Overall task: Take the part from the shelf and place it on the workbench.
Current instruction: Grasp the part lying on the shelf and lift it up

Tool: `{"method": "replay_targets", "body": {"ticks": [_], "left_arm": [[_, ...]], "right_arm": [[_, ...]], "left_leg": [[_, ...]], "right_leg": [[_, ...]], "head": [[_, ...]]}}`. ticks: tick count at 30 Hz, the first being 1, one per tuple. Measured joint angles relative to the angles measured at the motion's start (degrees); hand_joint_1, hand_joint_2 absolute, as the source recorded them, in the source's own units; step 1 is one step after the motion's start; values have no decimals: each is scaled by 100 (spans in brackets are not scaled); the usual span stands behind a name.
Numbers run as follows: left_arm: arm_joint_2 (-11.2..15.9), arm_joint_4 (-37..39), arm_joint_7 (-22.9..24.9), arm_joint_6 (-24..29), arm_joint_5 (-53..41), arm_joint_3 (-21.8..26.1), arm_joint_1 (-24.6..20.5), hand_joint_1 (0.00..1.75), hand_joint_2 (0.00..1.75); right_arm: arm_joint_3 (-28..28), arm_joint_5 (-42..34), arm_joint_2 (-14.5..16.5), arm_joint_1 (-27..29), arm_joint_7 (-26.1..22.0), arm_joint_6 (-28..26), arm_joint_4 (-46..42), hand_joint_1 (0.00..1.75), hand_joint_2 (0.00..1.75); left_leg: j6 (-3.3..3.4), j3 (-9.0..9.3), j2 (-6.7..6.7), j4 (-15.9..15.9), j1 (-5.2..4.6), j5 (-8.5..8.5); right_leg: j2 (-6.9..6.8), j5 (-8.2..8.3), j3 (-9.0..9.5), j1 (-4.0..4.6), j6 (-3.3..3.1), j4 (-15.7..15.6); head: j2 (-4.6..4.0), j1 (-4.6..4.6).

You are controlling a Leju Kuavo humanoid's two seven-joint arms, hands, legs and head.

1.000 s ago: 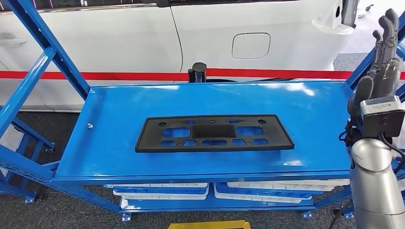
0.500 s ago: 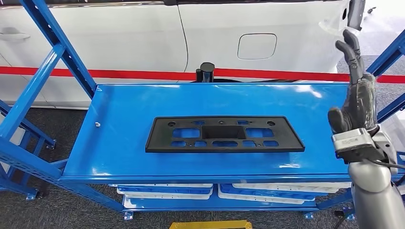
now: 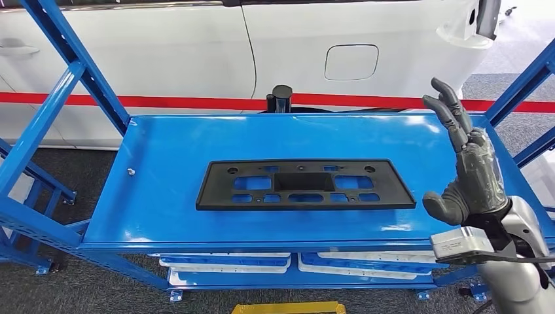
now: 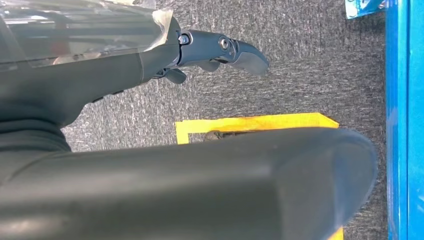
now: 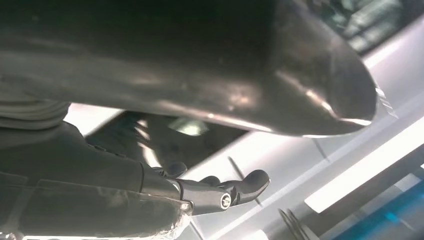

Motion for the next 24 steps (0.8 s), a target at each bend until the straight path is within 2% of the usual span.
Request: {"method": "replay_targets", "body": {"ticks": [1, 5, 10, 24], "left_arm": [[3, -1, 17, -13, -17, -20, -11, 0, 0], [14, -2, 79, -40, -42, -95, -56, 0, 0], [21, -2, 167, -40, -9, -126, -105, 0, 0], [15, 0, 320, -149, 154, -130, -104, 0, 0]], "right_arm": [[17, 118, -36, 114, 127, 25, -43, 0, 0], [105, 367, -97, 525, 382, 66, -115, 0, 175], [197, 358, -170, 632, 772, 539, -7, 0, 175], [315, 135, -595, 530, 964, 1014, 767, 0, 175]], "left_leg": [[0, 0, -3, -3, 0, 0], [0, -1, -5, -25, -12, 0], [0, 1, 2, -39, -12, 0], [1, 9, 2, -42, -16, 2]], "right_leg": [[-2, -3, 1, 0, 5, 0], [-2, -8, -9, -6, 13, 0], [1, -9, -19, -8, 13, 0], [0, -9, -5, -15, 14, 0]], "head": [[0, 0], [0, -3], [0, -2], [0, 0]]}}
